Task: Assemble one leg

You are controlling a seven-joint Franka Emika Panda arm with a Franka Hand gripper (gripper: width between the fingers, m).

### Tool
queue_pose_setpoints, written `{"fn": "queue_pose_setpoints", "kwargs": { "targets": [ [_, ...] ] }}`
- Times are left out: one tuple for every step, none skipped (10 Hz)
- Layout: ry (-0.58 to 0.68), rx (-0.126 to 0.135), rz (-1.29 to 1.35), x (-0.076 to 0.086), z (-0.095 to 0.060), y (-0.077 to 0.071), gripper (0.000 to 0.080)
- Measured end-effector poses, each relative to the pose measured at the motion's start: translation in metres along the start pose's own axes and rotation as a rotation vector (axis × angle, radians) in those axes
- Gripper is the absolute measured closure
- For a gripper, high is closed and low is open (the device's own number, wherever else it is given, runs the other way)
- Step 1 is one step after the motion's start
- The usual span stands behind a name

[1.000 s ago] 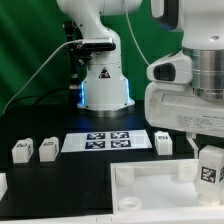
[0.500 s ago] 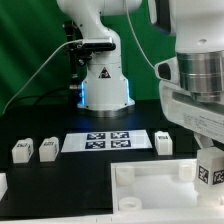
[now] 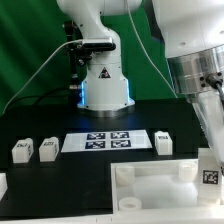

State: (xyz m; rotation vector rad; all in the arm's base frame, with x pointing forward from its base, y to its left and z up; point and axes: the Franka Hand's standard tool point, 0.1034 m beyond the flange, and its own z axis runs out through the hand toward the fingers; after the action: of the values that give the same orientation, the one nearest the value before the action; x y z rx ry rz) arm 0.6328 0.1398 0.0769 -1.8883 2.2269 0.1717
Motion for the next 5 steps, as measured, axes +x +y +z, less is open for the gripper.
{"fn": "queue_pose_setpoints", "kwargs": {
  "targets": [
    [0.0, -0.001, -0.001, 0.0, 0.0, 0.0, 0.0262],
    [0.001, -0.001, -0.019, 0.0, 0.001, 0.001, 0.0186],
    [0.001, -0.012, -0.085, 0.002, 0.001, 0.002, 0.0157],
    [0.001, -0.031, -0.142, 0.006, 0.001, 0.003, 0.0157],
    [0.008, -0.042, -0.275, 0.012, 0.0, 0.003, 0.0152]
  ]
}}
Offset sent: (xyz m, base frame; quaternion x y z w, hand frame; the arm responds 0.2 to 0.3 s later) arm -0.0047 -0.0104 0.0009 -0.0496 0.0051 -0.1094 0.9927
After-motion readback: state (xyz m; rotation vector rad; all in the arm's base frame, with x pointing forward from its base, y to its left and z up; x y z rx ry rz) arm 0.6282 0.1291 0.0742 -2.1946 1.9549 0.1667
